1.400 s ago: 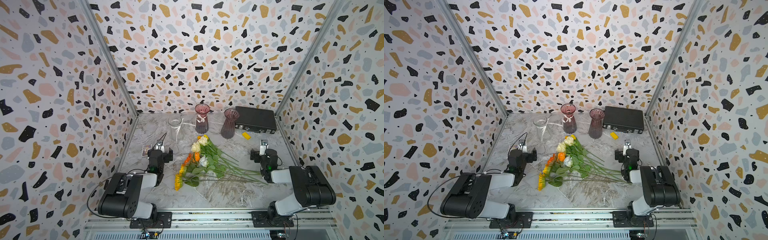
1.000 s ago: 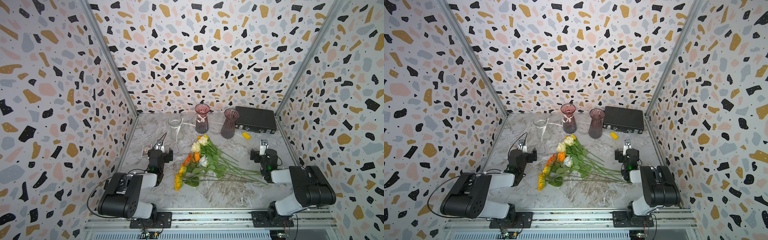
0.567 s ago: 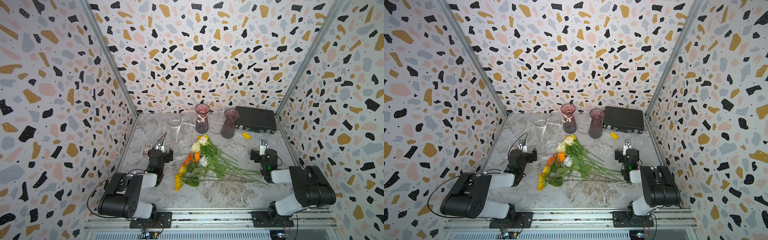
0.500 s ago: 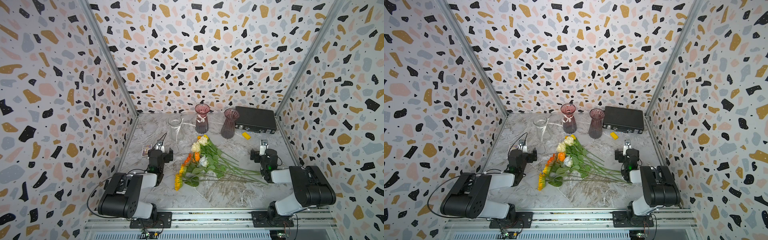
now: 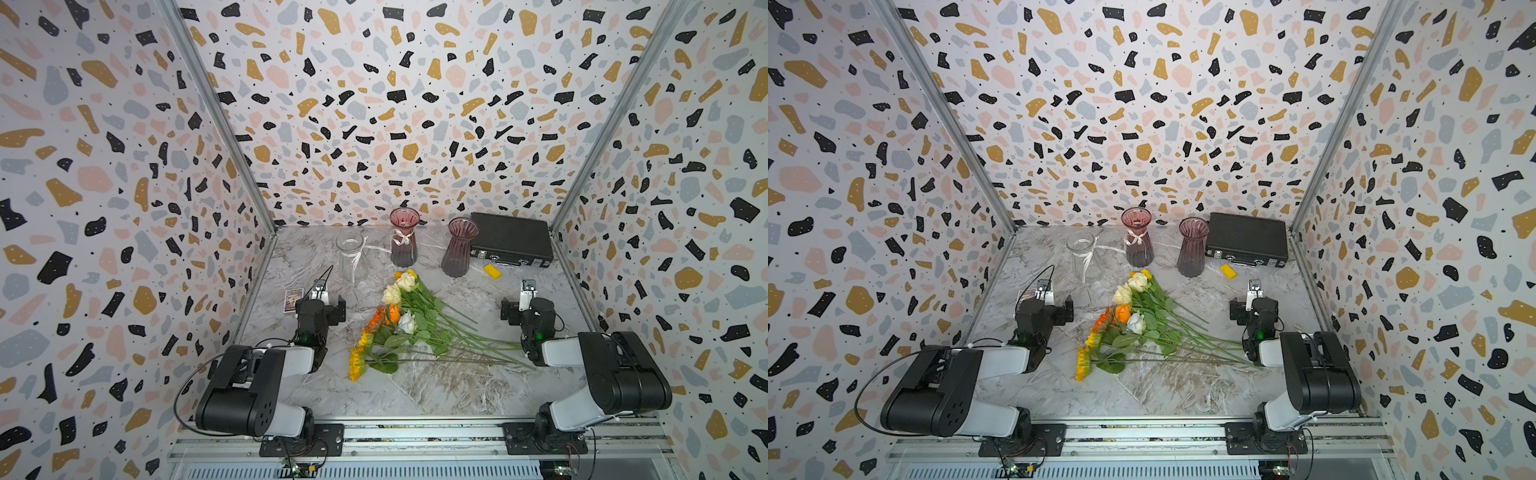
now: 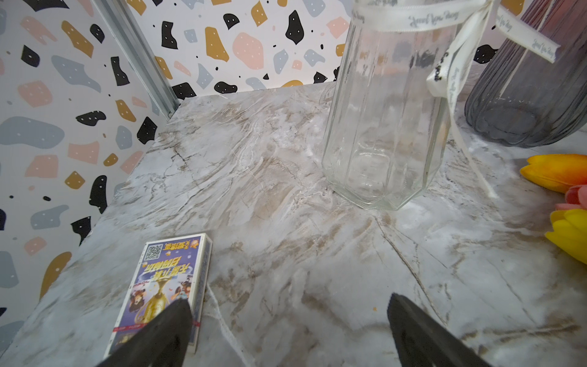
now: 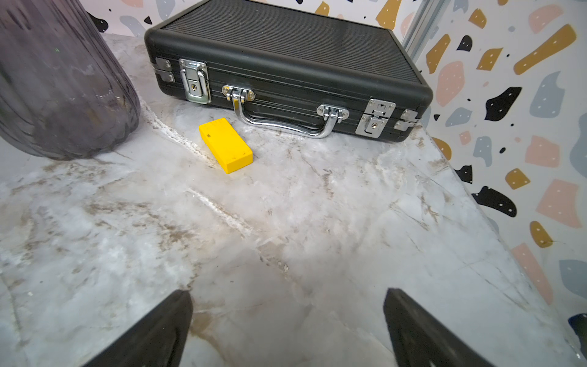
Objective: Arrange the flowers in different vases according to their variety
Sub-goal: Pick up the flower at the center of the board.
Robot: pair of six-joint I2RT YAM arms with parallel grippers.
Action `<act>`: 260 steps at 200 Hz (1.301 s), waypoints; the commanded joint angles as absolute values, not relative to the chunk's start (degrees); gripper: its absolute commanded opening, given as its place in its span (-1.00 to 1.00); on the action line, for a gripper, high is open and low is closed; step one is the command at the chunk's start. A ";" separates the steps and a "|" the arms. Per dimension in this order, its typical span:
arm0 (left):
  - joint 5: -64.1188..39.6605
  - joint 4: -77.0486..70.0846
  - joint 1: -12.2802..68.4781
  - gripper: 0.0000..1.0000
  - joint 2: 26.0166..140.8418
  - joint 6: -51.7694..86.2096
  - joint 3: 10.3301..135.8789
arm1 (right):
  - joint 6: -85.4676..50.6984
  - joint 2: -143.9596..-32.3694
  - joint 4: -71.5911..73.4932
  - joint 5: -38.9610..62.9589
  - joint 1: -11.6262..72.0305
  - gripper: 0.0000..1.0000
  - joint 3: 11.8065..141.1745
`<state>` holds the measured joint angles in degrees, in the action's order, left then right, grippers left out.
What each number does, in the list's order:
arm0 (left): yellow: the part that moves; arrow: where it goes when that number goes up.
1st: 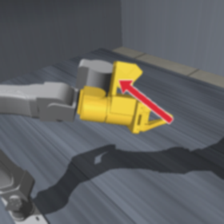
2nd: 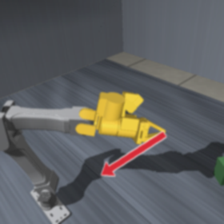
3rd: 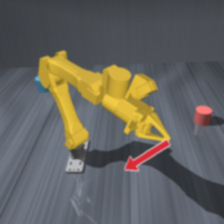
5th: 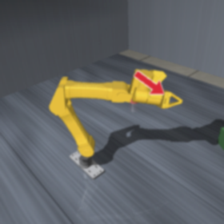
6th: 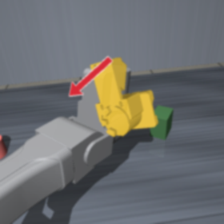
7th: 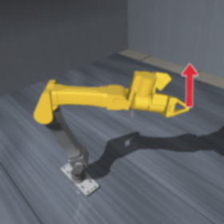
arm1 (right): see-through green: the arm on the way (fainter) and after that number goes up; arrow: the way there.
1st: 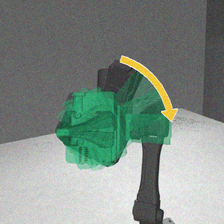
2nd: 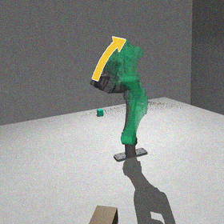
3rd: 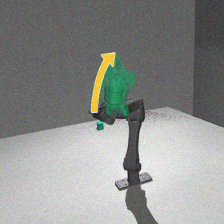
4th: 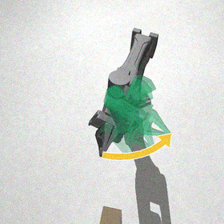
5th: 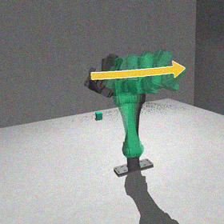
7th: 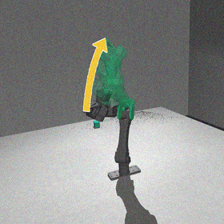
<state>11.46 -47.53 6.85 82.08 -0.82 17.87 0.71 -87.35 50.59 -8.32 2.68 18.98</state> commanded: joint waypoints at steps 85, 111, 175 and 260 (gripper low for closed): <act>38.92 -16.22 9.32 0.99 46.38 20.56 25.97 | -1.23 -69.15 17.16 2.57 2.80 0.97 32.95; 32.59 2.07 9.62 0.99 49.36 22.43 40.94 | -1.32 -64.42 6.76 4.54 4.80 0.96 37.89; 14.24 34.50 14.99 0.99 54.89 14.60 64.21 | 3.07 -66.17 -23.48 -4.45 22.30 0.91 56.40; -9.38 59.70 18.24 0.99 43.97 12.71 72.77 | 6.44 -72.32 -53.15 -3.16 43.03 0.79 69.85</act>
<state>-3.44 50.98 18.11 44.25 13.08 69.19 3.81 -70.72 -42.11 -3.64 38.79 68.12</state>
